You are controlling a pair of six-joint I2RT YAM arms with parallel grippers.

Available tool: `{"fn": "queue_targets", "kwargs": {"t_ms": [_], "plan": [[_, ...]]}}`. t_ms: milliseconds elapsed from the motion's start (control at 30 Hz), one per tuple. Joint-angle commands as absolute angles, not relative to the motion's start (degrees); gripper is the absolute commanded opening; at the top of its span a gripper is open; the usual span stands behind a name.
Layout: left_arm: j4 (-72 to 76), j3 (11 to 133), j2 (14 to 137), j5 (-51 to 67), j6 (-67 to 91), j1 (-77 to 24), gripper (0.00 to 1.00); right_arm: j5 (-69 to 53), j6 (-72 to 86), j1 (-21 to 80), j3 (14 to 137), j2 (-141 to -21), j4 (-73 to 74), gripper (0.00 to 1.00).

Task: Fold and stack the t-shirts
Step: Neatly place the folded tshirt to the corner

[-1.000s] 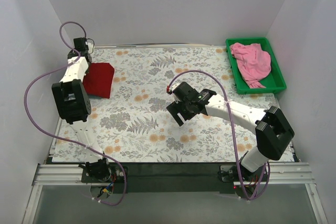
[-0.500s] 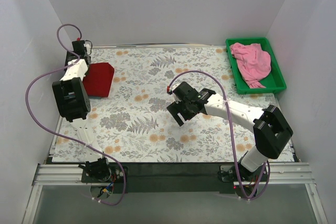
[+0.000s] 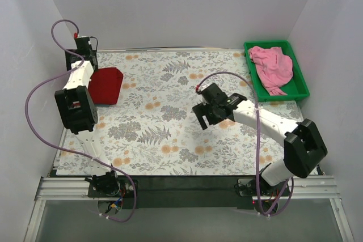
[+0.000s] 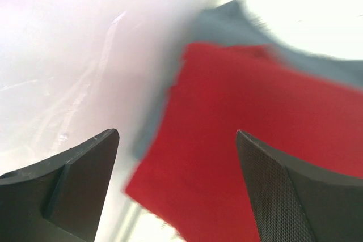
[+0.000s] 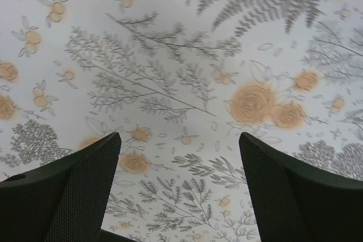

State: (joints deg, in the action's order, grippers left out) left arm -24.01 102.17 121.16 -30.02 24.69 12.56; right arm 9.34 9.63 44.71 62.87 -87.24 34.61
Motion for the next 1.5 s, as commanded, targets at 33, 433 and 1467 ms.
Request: {"fn": "queue_targets", "kwargs": {"t_ms": [33,433,1467], "plan": [[-23.99,102.66,109.79,-22.25,35.04,5.02,0.78,12.92,14.67,37.02,60.04,-80.17,34.45,0.79],[-17.23,79.05,84.66,26.18,66.79,0.79,0.84,18.36,16.26,11.7,58.0,-58.29,34.71,0.98],[-26.39,52.32,13.81,-17.58,62.67,-10.55,0.92,32.26,2.2,18.54,57.39,-18.29,28.57,0.98]]}}
